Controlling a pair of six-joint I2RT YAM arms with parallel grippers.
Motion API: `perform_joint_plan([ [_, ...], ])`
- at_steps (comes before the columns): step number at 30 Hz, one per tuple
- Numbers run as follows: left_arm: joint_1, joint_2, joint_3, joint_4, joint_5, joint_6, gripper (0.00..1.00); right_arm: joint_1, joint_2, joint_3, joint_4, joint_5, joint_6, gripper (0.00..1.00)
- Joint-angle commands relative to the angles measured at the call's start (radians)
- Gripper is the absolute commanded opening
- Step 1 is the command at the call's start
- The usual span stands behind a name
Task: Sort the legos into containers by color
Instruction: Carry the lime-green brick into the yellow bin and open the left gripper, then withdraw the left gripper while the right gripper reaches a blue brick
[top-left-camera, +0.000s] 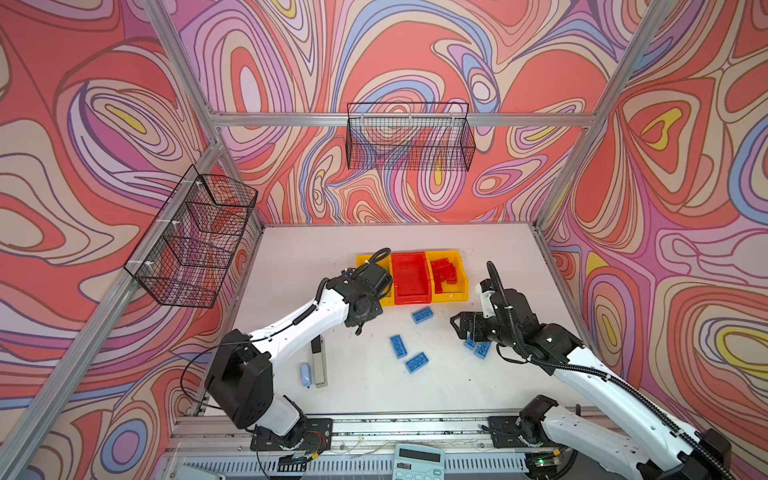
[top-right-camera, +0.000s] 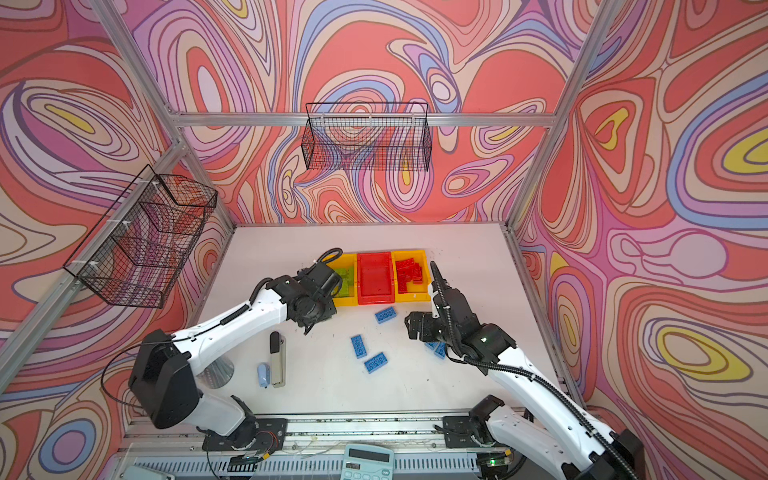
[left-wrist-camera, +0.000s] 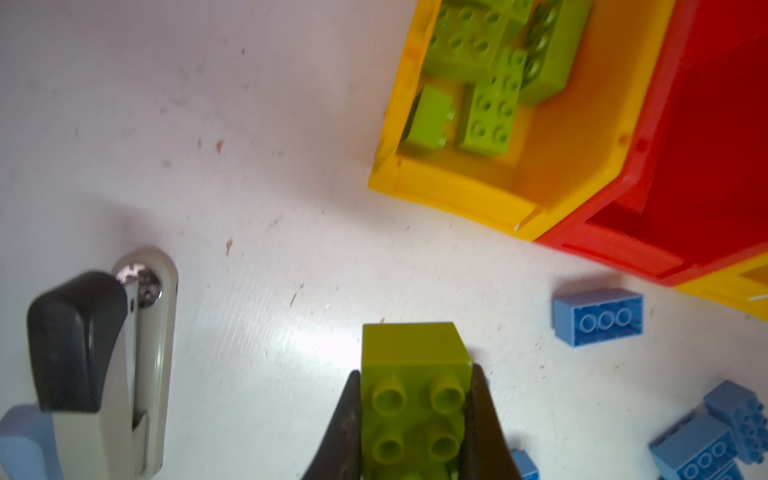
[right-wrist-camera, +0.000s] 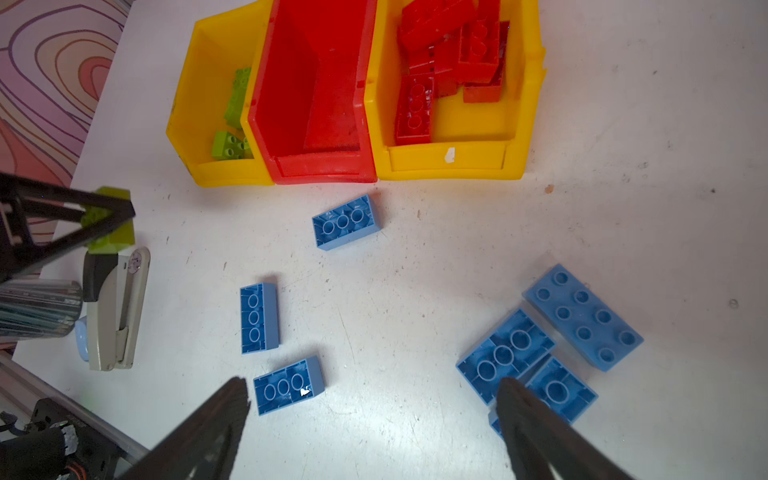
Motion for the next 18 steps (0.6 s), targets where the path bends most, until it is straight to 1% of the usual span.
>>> perform_joint_plan([
  [1,0.052,0.111,0.113,-0.008,0.023,0.129,0.13,0.007,0.024,0.029,0.012,0.032,0.009,0.98],
  [7,0.138,0.352,0.354,-0.005,0.108,0.209,0.13,0.007,0.081,0.047,0.028,0.037,0.005,0.98],
  [10,0.163,0.435,0.453,-0.010,0.123,0.235,0.16,0.007,0.106,0.057,0.034,0.043,0.004,0.98],
  [11,0.170,0.464,0.486,-0.015,0.125,0.243,0.20,0.007,0.116,0.059,0.038,0.043,0.004,0.98],
  [12,0.177,0.487,0.515,-0.020,0.128,0.249,0.26,0.008,0.124,0.060,0.042,0.044,0.004,0.98],
  [14,0.189,0.532,0.582,-0.041,0.134,0.265,0.44,0.007,0.145,0.063,0.051,0.045,0.004,0.98],
  [15,0.192,0.551,0.609,-0.048,0.134,0.271,0.51,0.007,0.154,0.064,0.055,0.044,0.004,0.98],
  [17,0.195,0.575,0.655,-0.067,0.131,0.281,0.65,0.007,0.174,0.066,0.070,0.037,0.001,0.98],
  [18,0.196,0.575,0.663,-0.067,0.132,0.283,0.69,0.007,0.183,0.064,0.080,0.030,0.000,0.98],
])
